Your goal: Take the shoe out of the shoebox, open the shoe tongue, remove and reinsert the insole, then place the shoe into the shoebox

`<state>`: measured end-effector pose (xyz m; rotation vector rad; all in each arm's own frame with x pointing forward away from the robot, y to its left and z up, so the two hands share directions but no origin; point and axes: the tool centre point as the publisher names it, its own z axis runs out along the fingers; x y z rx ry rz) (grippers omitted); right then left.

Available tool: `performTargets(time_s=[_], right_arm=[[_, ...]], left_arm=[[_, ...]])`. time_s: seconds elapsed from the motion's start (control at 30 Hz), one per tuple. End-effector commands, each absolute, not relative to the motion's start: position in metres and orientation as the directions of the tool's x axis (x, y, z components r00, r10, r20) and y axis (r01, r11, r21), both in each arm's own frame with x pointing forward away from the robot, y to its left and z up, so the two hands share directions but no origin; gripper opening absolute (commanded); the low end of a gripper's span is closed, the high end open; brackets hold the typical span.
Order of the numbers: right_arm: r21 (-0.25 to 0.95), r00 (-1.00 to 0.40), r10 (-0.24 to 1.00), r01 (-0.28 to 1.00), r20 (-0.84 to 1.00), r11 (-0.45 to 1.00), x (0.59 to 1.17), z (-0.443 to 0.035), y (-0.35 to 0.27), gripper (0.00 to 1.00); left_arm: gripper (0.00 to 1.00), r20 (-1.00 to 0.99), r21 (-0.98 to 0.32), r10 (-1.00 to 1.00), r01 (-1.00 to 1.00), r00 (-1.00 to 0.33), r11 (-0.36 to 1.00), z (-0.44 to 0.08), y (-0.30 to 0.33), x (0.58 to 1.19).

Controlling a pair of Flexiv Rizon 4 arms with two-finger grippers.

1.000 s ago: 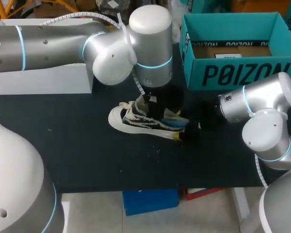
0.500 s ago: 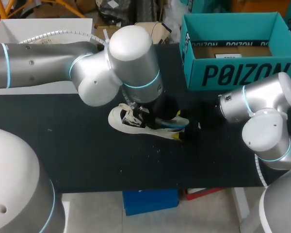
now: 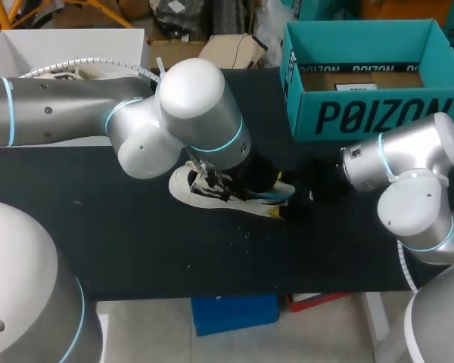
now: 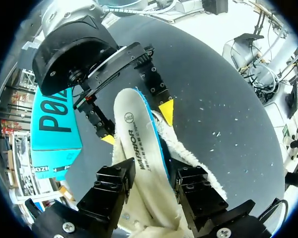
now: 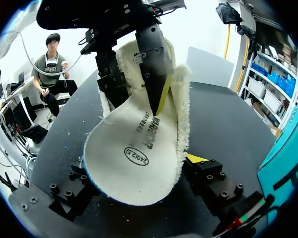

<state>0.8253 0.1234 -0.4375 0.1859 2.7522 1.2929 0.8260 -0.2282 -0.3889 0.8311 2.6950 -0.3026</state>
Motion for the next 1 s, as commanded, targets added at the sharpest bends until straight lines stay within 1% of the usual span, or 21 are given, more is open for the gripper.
performTargets(time_s=[0.03, 0.33, 0.43, 0.8, 1.0], right_arm=[[0.769, -0.988, 0.151, 0.072, -0.032, 0.635, 0.826, -0.442, 0.125, 0.0], [0.769, -0.988, 0.151, 0.072, -0.032, 0.635, 0.826, -0.442, 0.125, 0.0], [0.769, -0.988, 0.151, 0.072, -0.032, 0.635, 0.826, -0.442, 0.125, 0.0], [0.769, -0.988, 0.151, 0.072, -0.032, 0.635, 0.826, -0.442, 0.125, 0.0], [0.769, -0.988, 0.151, 0.072, -0.032, 0.635, 0.826, -0.442, 0.125, 0.0]], left_arm=[[0.44, -0.346, -0.129, 0.513, 0.581, -0.786, 0.803, -0.404, -0.236, 0.833], [0.43, -0.363, -0.14, 0.496, 0.572, -0.789, 0.808, -0.411, -0.238, 0.837], [0.42, -0.374, -0.147, 0.49, 0.572, -0.788, 0.807, -0.409, -0.239, 0.838], [0.44, -0.411, -0.169, 0.5, 0.602, -0.763, 0.78, -0.398, -0.259, 0.837], [0.43, -0.425, -0.184, 0.498, 0.611, -0.756, 0.77, -0.394, -0.267, 0.841]])
